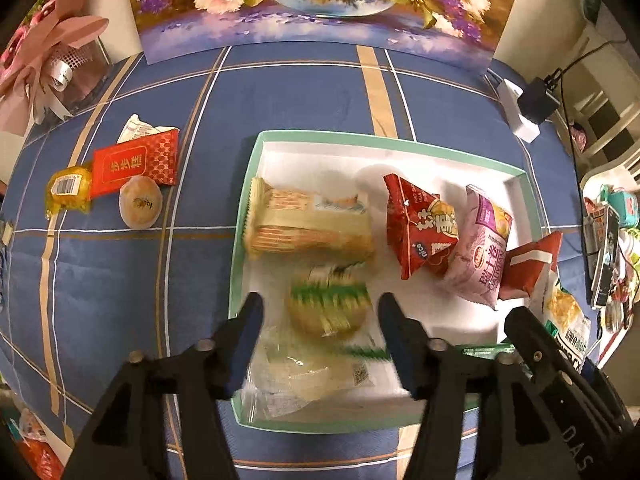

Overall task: Organize snacks
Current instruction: 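Open both tools to drop the packs into the white tray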

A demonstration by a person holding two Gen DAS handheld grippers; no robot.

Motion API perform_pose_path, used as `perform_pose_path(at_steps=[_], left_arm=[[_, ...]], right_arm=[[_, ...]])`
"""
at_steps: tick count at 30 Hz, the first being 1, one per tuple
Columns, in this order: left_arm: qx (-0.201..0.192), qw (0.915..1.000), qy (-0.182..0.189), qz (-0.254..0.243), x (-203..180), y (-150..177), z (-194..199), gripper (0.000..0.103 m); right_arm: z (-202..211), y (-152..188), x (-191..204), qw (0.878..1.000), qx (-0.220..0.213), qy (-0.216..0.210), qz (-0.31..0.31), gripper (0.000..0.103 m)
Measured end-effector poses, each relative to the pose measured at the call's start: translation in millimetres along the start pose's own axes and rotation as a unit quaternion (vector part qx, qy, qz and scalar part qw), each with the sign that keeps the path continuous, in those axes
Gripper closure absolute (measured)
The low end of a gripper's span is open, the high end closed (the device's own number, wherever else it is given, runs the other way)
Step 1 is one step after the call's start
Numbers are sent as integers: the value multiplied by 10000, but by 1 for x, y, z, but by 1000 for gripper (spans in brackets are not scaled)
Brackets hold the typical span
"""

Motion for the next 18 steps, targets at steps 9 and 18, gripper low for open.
perform_pose_path(at_steps=[9,18], left_arm=[[-130,9990,-7,432,22,-3,8,38],[-184,9960,-122,864,48,-5,8,24]], right_arm=[[2,0,1,10000,-18,12,26,33],[3,1,8,9998,-86,55,176,14]])
Point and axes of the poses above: each gripper's, at about its wrist camera, not at the fingertips, and z roughly against the way its jaws point, x to its left, y to its underside, the point moved 2 cm from there along -z, roughly the way its jaws point, and after that the axes turned 4 degrees about -z, right-handed, at the moved point
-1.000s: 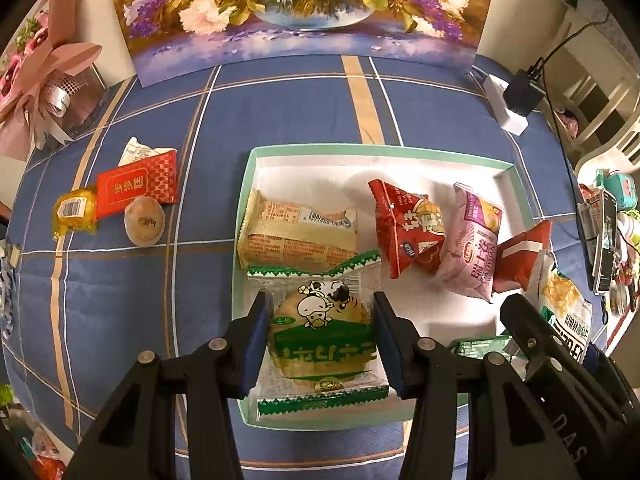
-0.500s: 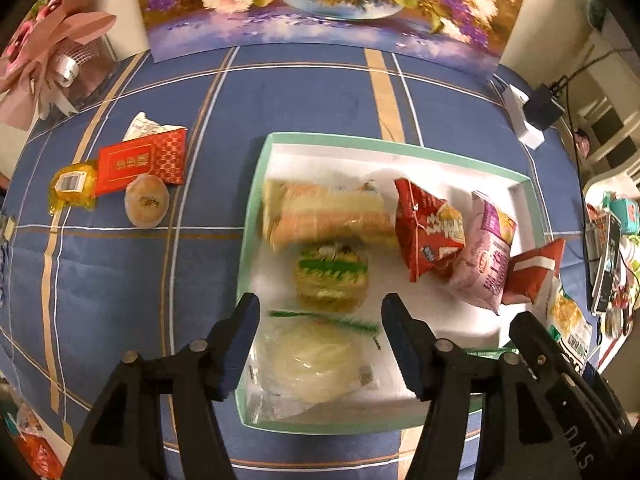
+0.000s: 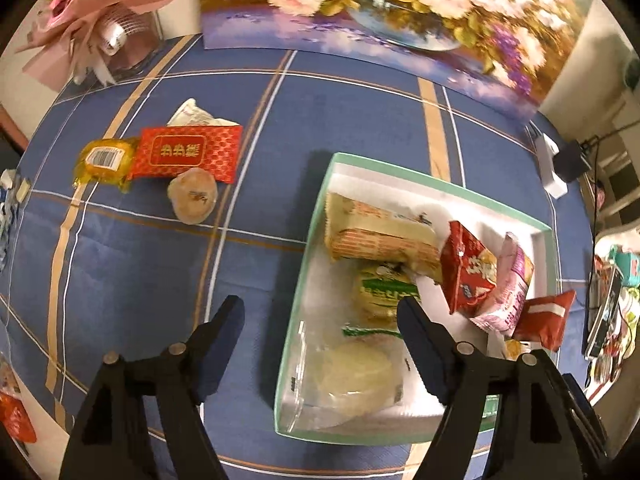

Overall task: Organize snacks
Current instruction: 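Open both tools to drop the packs into the white tray, then move both tools over the yellow cake and cup-shaped bun on the cloth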

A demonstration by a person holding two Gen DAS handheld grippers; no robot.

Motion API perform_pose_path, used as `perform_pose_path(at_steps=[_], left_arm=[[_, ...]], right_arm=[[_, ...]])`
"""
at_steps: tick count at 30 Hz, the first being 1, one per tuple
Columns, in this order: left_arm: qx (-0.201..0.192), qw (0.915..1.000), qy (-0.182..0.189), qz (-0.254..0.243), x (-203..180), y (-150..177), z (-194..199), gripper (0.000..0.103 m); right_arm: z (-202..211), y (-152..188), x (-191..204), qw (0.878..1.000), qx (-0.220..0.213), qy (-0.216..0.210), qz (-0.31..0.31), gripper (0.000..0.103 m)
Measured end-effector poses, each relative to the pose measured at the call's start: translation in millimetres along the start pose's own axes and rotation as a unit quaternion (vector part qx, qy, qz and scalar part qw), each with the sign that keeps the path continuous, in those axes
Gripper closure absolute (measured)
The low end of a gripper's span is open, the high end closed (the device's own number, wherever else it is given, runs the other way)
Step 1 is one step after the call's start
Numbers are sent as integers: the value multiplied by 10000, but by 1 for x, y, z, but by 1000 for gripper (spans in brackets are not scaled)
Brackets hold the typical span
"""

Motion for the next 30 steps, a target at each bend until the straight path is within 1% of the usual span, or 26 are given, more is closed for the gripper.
perform_pose_path(at_steps=[3,5,6,7,8,10,14,23,30], left_arm=[[-37,10000,-40,72,5,-1,1,24],[-50,9999,-84,111,8,-2,1,23],[-57,9998,-116,139,11,-2,0,23],[-63,9998,-141,150,12,-2,-1,21],[-77,9997,-186,143,13,-2,-2,11],[-174,9995,-253,61,13,-2,-2,6],[-292,9992,-266,47,16,-3,1,6],[-328,9990,-273,134,24,-5,4,6],[-466,9974,-532,162,46,-11,13,6]], right_arm=[[-1,1,1,10000,15,50,38,12],[-2,1,2,9999,1,101,66,2],[-2,0,2,9999,-13,113,78,1],[-1,0,2,9999,-43,121,90,0],[0,0,2,9999,-63,123,102,0],[0,0,3,9998,-94,103,126,0],[0,0,5,9998,-90,50,152,0],[5,1,11,9996,-187,-67,216,0],[7,9,35,9983,-197,-177,517,0]])
Point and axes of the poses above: each gripper's, at about its wrist camera, not at the fingertips, and z roughly against the way its jaws point, x to its left, y to its underside, the point moved 2 cm from there along -z, roughly the way its jaws point, and after that the axes turned 4 degrees about -z, right-handed, at the moved point
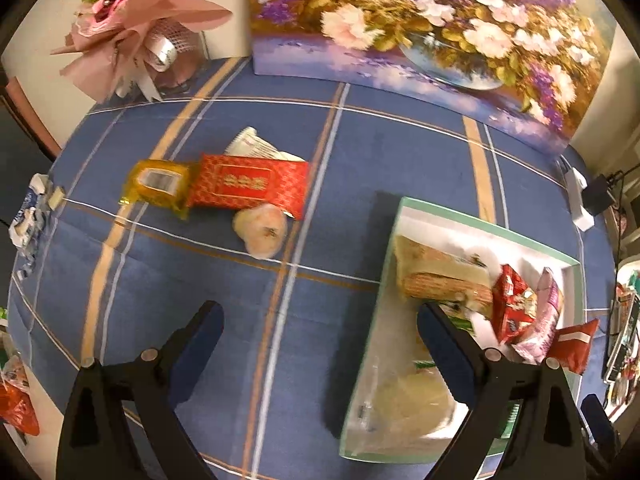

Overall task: Organize snacks
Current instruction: 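Move both tools over the yellow cake and cup-shaped bun on the cloth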

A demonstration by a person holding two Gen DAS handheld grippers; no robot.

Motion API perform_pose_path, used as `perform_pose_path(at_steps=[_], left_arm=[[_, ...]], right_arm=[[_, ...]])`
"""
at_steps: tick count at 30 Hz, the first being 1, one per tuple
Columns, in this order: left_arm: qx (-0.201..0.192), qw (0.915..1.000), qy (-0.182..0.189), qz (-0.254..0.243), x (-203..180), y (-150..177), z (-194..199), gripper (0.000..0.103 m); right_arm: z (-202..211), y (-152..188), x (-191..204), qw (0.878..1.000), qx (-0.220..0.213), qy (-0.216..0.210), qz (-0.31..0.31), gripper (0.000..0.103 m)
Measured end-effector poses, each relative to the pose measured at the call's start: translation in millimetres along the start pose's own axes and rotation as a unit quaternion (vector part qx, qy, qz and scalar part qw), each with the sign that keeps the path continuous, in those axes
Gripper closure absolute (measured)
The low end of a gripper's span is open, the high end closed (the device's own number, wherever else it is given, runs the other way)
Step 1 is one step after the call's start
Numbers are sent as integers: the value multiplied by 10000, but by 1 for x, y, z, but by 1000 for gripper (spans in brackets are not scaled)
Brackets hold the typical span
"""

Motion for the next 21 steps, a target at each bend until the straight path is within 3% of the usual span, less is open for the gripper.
perform_pose_path(at_steps=[21], left_arm=[[91,9964,-115,840,96,-11,-10,6]], right_arm=[[-9,12,61,9987,37,-77,504,0]])
Point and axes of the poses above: each gripper's, at about its wrist camera, not at the fingertips, and z roughly against the way its jaws point, x to its left, y to its underside, the point moved 2 cm from there along -z, roughly the way its jaws point, and after that the axes turned 4 degrees about -z, right-handed, at the moved point
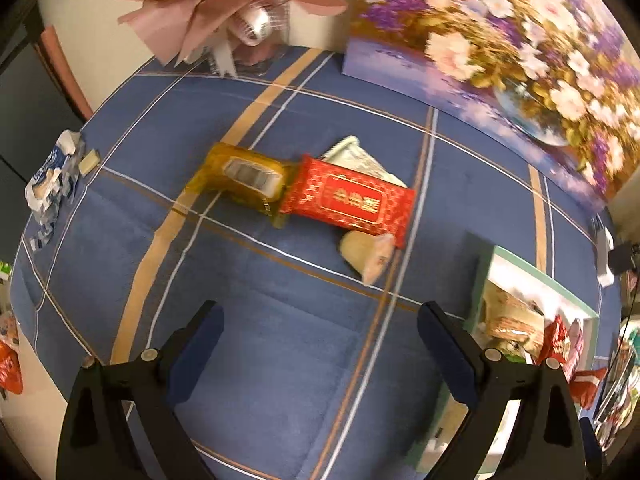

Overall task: Organize snacks
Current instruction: 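Move both tools over the yellow cake and cup-shaped bun on the cloth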

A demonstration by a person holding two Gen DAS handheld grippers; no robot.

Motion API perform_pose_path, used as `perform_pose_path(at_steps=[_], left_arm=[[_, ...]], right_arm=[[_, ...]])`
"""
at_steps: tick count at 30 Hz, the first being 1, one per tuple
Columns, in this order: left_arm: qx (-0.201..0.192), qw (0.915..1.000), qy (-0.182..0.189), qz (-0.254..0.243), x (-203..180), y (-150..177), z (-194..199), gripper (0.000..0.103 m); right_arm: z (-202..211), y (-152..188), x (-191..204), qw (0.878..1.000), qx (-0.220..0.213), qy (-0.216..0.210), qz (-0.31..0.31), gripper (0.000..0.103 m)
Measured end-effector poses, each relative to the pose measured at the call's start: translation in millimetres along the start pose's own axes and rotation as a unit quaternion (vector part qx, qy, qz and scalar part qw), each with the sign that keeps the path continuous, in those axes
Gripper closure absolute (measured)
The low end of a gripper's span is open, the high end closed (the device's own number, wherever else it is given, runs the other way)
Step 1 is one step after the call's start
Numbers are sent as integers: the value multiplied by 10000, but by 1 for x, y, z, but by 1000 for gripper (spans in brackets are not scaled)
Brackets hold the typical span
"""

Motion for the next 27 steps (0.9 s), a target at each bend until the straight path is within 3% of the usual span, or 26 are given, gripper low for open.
perform_pose_path(at_steps=[8,14,27], left_arm=[[41,9997,-55,234,31,-10,-9,6],[83,9984,168,542,54,-20,-17,6],[111,9958,265,872,96,-43,-42,6]], right_arm=[[-6,-2,28,9997,-14,-98,205,0],[-10,-9,43,9996,-13,-247,129,0],[-25,-24,105,9974,-49,-460,550,0]])
Point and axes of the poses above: each gripper's, at about its wrist camera, not at the fingertips, and z roughly against the way its jaws point, x to its left, y to its underside, the point moved 2 cm from there along -z, roughly the way its jaws point, and after that the axes turned 4 degrees about -z, right-handed, at the moved point
